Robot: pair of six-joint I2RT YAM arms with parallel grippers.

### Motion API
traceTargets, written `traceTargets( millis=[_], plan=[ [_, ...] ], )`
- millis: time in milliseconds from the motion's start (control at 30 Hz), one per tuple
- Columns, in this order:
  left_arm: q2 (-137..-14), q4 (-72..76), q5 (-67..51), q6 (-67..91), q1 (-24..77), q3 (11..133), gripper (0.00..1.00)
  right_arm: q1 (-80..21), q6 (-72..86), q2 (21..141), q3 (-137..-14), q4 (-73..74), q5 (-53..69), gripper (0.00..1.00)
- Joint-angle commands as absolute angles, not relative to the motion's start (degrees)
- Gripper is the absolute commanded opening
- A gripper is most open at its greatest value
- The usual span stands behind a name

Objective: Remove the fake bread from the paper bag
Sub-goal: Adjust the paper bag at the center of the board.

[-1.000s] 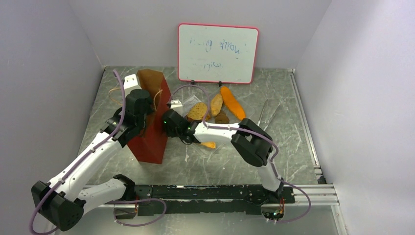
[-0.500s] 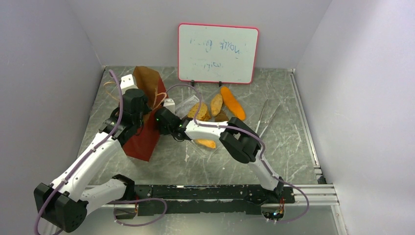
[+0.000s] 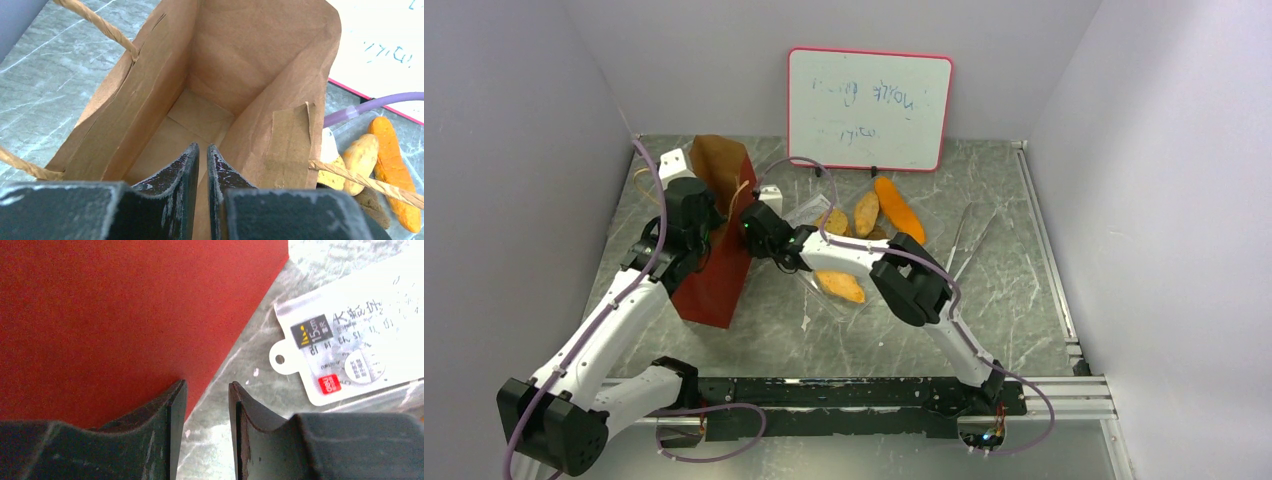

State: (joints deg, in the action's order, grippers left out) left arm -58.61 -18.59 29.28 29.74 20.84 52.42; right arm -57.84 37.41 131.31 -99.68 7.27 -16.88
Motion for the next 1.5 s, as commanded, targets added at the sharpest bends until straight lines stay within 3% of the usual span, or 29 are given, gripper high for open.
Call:
traceTargets(
  millis=[0,400,800,1033,1200,1333,1467],
  plan=[
    [-58.1,-15.9,27.5,29.3,19.7,51.9,0.07,-57.3,36.2,133.4,-103.1,8.3,-16.0,0.37],
    [-57.1,-16.7,29.5,28.5,19.4,54.7,0.09,-56.7,34.8,132.3,-102.3,7.9,-16.6,0.40],
    [-52.8,-24.2,33.2,26.7,19.4,61.5,0.48,-56.9,32.4,119.2,-88.3,3.0,-20.1,0.46],
    [-51.9,-27.3,33.8,24.1,19.4,68.8,0.62,-56.9,28.1,106.2,-79.9,4.8,-26.6,0.51],
    [-52.7,-22.4,28.6,21.6,19.5,71.4,0.64,-56.4,25.8,94.0,-71.7,5.8,-34.2,0.66],
    [-55.4,-14.8,16.9,19.1,19.6,70.6,0.62,-55.1,27.4,85.5,-65.9,10.5,-45.5,0.87],
    [-58.0,-7.8,11.7,17.5,23.6,68.9,0.63,-51.8,29.9,79.7,-60.3,16.1,-51.4,0.96]
  ],
)
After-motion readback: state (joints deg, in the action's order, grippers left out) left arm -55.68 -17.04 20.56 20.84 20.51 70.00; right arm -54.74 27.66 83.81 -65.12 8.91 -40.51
